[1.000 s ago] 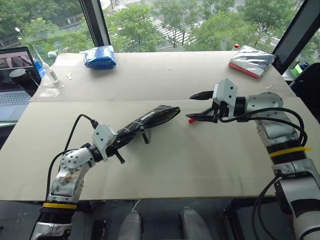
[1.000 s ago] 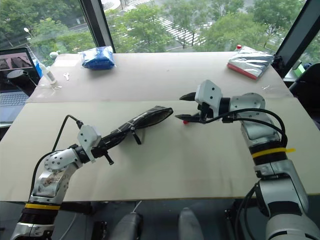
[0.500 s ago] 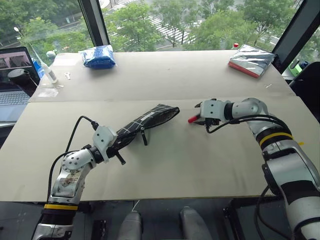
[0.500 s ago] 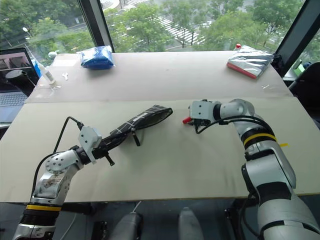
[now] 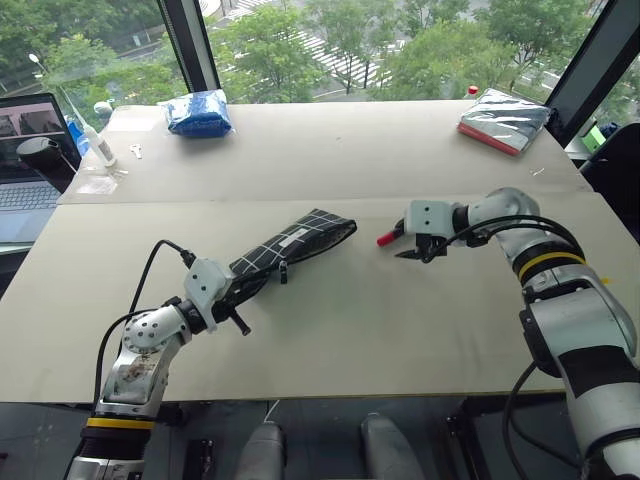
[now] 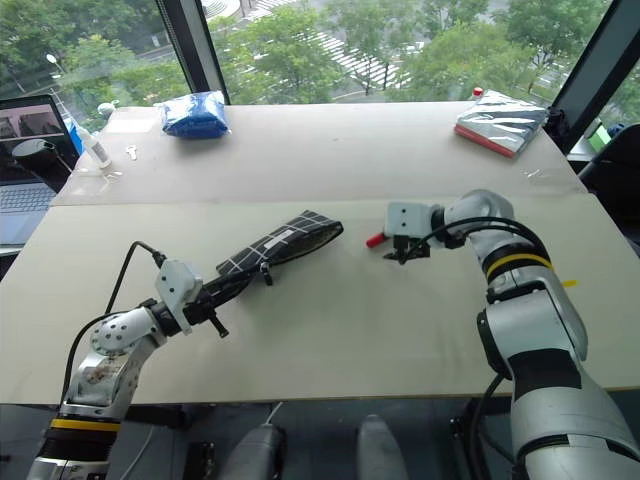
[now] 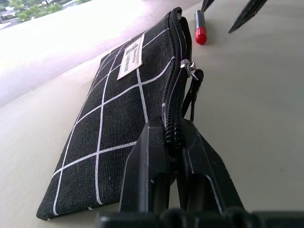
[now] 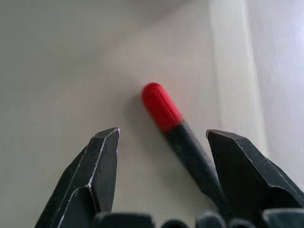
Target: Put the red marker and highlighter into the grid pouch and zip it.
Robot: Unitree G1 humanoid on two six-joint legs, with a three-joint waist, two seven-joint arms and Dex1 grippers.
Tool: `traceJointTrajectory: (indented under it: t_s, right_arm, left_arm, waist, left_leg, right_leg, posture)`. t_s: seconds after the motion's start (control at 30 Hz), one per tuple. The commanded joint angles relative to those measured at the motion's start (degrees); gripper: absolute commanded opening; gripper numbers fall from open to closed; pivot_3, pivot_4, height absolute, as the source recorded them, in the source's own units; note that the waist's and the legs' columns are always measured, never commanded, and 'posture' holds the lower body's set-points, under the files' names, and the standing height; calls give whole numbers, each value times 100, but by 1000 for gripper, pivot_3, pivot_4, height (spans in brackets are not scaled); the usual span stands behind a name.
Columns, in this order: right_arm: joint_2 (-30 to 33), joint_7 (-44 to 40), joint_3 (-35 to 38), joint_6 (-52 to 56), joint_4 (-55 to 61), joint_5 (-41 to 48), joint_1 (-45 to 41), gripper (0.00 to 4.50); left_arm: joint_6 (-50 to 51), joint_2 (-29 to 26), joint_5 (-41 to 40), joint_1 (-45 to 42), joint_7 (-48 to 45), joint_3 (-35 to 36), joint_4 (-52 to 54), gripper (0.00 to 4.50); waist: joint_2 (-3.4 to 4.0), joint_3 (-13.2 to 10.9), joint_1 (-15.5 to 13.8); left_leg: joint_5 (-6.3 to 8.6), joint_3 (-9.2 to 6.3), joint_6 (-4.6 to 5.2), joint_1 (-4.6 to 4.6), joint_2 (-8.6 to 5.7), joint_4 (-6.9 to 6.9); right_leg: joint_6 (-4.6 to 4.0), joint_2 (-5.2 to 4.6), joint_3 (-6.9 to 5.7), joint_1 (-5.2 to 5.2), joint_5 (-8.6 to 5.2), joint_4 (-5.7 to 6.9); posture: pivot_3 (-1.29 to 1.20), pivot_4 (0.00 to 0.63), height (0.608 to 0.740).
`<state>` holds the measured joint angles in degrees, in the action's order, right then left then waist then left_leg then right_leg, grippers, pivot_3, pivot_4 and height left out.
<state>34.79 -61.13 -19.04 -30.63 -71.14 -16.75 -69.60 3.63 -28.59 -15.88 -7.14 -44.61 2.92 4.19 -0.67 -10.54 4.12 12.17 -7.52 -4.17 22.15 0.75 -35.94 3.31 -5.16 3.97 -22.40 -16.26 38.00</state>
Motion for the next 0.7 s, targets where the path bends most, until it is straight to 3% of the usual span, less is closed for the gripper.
traceJointTrajectory:
  t_s: [0.03,0.43,0.7]
  right_arm:
    - [110,279,75,-150,60,-120,-186,3272]
    - [-231,854,-457,-132,-263,-994,-531,3272]
    - [-523,515,-472,192,-448,-1049,-629,3272]
  left_arm:
    - [-106,7,-88,16,15,88,212,0]
    - [-71,5,-89,-141,-29,41,174,0]
    - [13,20,-99,-7,47,43,354,0]
  waist:
    - [0,0,2]
    - [1,0,7]
    - [1,-1,7]
  left_leg:
    - [0,0,0,-1,0,1]
    - [-1,0,-1,0,0,2]
    - [-1,0,-1,0,0,1]
  right_leg:
    - [0,0,0,0,0,0]
    - [0,0,1,-2,0,1]
    - [0,0,1,-1,0,2]
  posture:
    - [0,150,740]
    - [0,150,740]
    - [0,150,740]
